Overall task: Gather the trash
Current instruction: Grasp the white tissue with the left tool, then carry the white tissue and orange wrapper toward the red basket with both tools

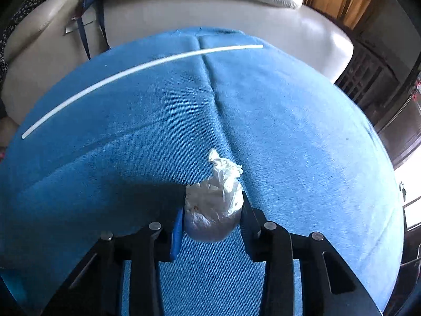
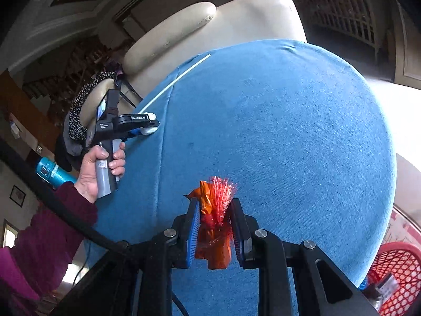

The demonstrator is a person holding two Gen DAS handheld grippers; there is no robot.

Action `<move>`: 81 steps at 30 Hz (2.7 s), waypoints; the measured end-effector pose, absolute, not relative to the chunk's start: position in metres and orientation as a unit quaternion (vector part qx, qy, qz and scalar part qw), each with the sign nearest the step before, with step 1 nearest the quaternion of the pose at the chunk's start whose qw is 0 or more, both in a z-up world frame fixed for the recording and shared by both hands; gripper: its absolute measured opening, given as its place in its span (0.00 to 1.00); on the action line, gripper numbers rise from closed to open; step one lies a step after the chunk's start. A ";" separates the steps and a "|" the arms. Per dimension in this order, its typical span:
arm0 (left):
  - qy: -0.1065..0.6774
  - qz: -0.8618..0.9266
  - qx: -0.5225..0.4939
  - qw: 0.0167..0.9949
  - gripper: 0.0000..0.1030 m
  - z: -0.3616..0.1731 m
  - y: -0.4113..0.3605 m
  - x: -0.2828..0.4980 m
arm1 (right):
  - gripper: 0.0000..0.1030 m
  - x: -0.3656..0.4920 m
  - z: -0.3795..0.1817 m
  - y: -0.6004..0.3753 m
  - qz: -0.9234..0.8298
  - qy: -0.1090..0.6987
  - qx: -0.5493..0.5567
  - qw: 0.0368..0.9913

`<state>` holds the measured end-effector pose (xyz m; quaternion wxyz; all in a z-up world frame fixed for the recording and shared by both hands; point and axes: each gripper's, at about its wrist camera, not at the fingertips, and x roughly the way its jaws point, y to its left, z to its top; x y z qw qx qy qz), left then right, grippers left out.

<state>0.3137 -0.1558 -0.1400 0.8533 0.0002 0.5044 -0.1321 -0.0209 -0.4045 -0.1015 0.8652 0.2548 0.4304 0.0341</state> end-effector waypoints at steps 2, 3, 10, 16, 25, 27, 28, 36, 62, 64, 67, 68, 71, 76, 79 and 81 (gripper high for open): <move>0.495 -0.141 0.004 0.858 0.36 -0.132 -0.154 0.304 | 0.24 -0.026 -0.099 -0.401 0.032 0.427 0.244 0.870; 0.489 -0.147 0.009 0.860 0.36 -0.126 -0.152 0.295 | 0.24 -0.031 -0.097 -0.401 0.030 0.426 0.238 0.873; 0.445 -0.179 0.052 0.876 0.36 -0.085 -0.152 0.227 | 0.24 -0.054 -0.081 -0.407 0.026 0.399 0.248 0.883; 0.413 -0.207 0.067 0.884 0.36 -0.048 -0.152 0.152 | 0.24 -0.087 -0.054 -0.408 0.020 0.365 0.240 0.900; 0.369 -0.239 0.094 0.893 0.36 0.001 -0.160 0.049 | 0.24 -0.158 -0.011 -0.411 -0.001 0.315 0.226 0.922; 0.356 -0.243 0.097 0.897 0.36 0.011 -0.163 0.029 | 0.24 -0.177 0.000 -0.413 -0.007 0.301 0.222 0.927; 0.351 -0.245 0.099 0.899 0.36 0.015 -0.164 0.021 | 0.24 -0.183 0.005 -0.414 -0.009 0.296 0.220 0.929; 0.322 -0.275 0.119 0.898 0.36 0.036 -0.188 -0.042 | 0.24 -0.237 0.033 -0.420 -0.027 0.264 0.209 0.941; 0.286 -0.361 0.197 0.865 0.37 0.038 -0.259 -0.150 | 0.24 -0.297 0.053 -0.457 -0.069 0.211 0.230 0.948; 0.287 -0.361 0.196 0.865 0.37 0.037 -0.257 -0.152 | 0.24 -0.298 0.053 -0.457 -0.069 0.210 0.230 0.948; 0.288 -0.360 0.194 0.866 0.37 0.037 -0.257 -0.153 | 0.24 -0.298 0.055 -0.455 -0.071 0.206 0.230 0.949; 0.289 -0.360 0.195 0.865 0.37 0.036 -0.257 -0.154 | 0.24 -0.299 0.055 -0.454 -0.071 0.205 0.230 0.949; 0.297 -0.364 0.197 0.860 0.37 0.030 -0.258 -0.156 | 0.24 -0.300 0.054 -0.454 -0.071 0.203 0.229 0.949; 0.306 -0.367 0.205 0.854 0.37 0.022 -0.262 -0.159 | 0.24 -0.302 0.055 -0.453 -0.072 0.204 0.229 0.949; 0.306 -0.362 0.205 0.856 0.37 0.020 -0.262 -0.158 | 0.24 -0.302 0.055 -0.452 -0.073 0.204 0.231 0.948; 0.307 -0.359 0.204 0.857 0.37 0.019 -0.261 -0.158 | 0.24 -0.303 0.054 -0.452 -0.073 0.206 0.234 0.947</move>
